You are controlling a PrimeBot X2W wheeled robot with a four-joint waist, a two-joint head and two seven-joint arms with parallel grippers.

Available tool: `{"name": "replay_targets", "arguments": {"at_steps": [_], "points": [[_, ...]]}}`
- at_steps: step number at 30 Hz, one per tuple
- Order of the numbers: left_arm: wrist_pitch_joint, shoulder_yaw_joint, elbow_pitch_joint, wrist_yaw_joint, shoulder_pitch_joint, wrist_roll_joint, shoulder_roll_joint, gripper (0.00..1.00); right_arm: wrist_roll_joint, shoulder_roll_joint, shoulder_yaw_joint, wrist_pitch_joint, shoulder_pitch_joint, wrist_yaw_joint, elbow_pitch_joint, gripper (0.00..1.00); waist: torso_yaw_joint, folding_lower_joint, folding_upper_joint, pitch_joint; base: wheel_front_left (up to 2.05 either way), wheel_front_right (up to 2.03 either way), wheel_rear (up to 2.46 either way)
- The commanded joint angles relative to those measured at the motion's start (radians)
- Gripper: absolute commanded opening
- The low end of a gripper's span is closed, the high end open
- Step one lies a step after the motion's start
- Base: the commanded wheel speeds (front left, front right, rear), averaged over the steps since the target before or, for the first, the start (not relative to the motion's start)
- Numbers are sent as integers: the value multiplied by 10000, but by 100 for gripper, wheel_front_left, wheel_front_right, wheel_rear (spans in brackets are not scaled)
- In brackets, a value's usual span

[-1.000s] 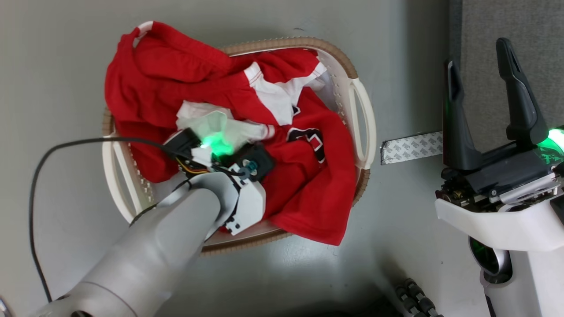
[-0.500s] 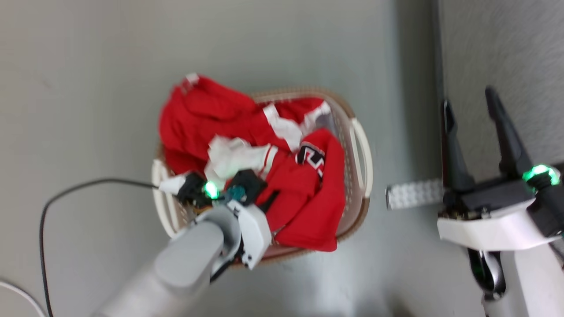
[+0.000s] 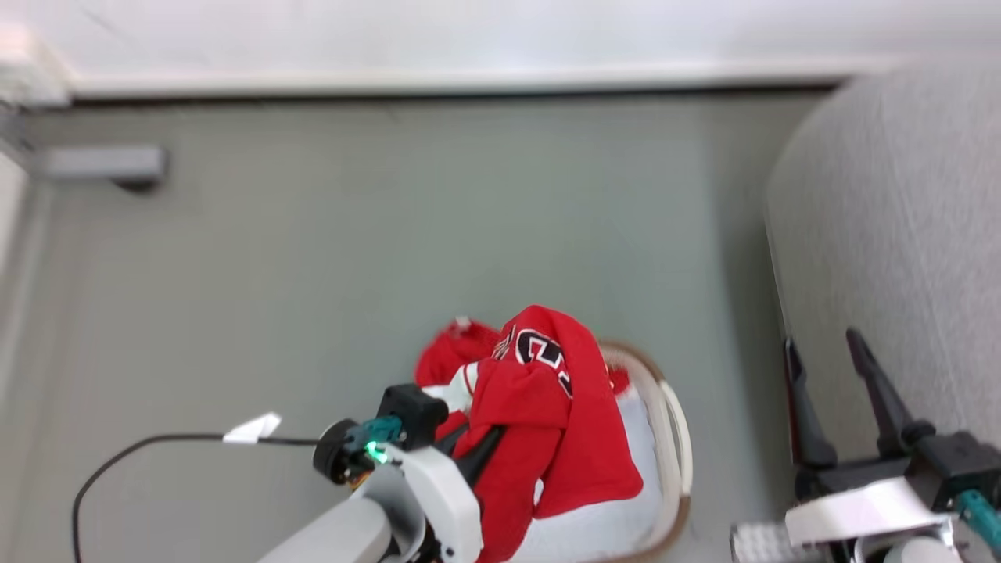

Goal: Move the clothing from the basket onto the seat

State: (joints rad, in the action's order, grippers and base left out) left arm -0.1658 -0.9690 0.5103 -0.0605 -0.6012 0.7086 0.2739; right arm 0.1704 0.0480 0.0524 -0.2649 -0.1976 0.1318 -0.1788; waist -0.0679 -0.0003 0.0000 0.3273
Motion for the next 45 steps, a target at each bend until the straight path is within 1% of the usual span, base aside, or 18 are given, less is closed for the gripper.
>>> {"name": "replay_targets", "arguments": {"at_steps": [1,6,15,18,22,26,30,33,39,45], "points": [[54,54,-276,124,301,98,158,0,18,44,-55,7,272,-21,-106,100,644,3,0,-1322,0,0,0],[347,352,-1860,814,962,399,772,0,76,44,-20,7,803,-21,-393,100,635,3,0,-2186,0,0,0],[819,1212,-4716,2238,1662,741,2140,0,39,44,-116,7,1844,-21,-699,100,682,3,0,-3337,0,0,0],[938,1487,-5329,2578,1767,828,2504,0,52,41,-103,7,2022,-21,-770,100,718,3,0,-3537,0,0,0],[1104,1747,-5951,2880,1735,835,2875,0,129,42,62,7,1997,-21,-850,100,746,3,0,-3688,0,0,0],[1272,1804,-6401,3032,1625,796,3055,0,211,39,491,7,1814,-21,-856,100,791,3,0,-3750,0,0,0],[1458,1729,-6730,3086,1542,673,3170,0,390,49,1376,7,1536,-21,-838,100,821,3,0,-3767,0,0,0],[1560,1660,-6867,3130,1527,617,3191,0,748,305,2423,7,1145,-21,-832,100,825,3,0,-3770,0,0,0],[1706,1344,-6894,3017,1495,521,2985,0,1994,1090,4806,7,-4,-21,-1010,100,861,3,0,-3810,0,0,0],[1873,970,-6820,2805,1373,368,2820,0,3792,1650,6754,231,-1384,-21,-1520,100,885,3,0,-3799,0,0,0]]}}
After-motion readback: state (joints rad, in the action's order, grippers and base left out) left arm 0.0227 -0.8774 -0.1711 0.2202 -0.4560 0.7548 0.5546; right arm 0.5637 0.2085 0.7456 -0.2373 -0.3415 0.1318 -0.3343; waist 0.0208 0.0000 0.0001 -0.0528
